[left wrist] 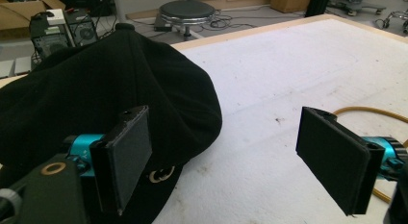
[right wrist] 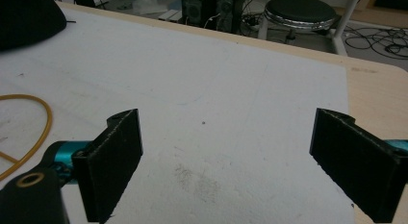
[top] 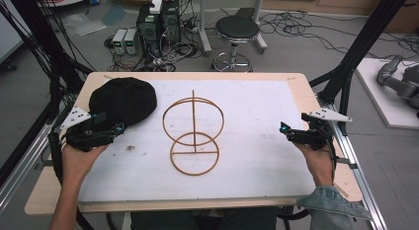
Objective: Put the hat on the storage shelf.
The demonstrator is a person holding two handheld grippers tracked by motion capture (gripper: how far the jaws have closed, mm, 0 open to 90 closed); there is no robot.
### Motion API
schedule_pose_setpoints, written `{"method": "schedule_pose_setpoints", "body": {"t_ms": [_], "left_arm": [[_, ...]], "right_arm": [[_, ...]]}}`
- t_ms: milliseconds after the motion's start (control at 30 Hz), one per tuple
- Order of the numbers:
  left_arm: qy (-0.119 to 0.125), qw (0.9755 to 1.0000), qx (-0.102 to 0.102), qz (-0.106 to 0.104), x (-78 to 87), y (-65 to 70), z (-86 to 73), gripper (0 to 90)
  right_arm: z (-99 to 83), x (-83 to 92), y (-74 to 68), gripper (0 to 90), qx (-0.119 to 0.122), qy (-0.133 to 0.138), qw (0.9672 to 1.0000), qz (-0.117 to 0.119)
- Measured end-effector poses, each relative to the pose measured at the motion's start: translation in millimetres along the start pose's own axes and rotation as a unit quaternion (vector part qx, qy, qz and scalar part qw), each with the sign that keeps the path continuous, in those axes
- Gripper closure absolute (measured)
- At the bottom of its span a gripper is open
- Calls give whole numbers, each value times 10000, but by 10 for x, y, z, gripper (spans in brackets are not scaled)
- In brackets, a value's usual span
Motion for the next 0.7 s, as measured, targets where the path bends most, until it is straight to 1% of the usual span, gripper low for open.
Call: {"method": "schedule_pose_setpoints", "body": {"t_ms": [167, 267, 367, 433, 500, 700], "left_arm": [[14, 10000, 9, 7, 17, -13, 11, 201], [34, 10000, 8, -10, 26, -12, 19, 202], [48, 10000, -12, -25, 43, -2, 23, 202], [75, 10000, 13, -8, 49, -11, 27, 202], [74, 10000, 26, -9, 48, -19, 24, 202], [77, 10000, 23, -25, 20, -18, 19, 202]], "right_arm": [[-14, -10, -15, 110, 4, -49, 10000, 20], [-12, -13, -18, 110, 40, -36, 10000, 9], [-4, -25, -8, 110, 1, -1, 10000, -5], [-12, -37, -15, 110, 18, -40, 10000, 5], [-30, -48, -26, 110, 44, -105, 9999, 12], [-45, -46, -15, 110, 46, -108, 9999, 10]]}}
Point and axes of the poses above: each handheld gripper's, and its own axes: x roughly backward along the jaws, z roughly out of its top, y roughly to its right, the point moved 8 cm from there along -x, roughly forward along the jaws, and after that the axes turned 15 degrees about y, right-handed, at the moved point
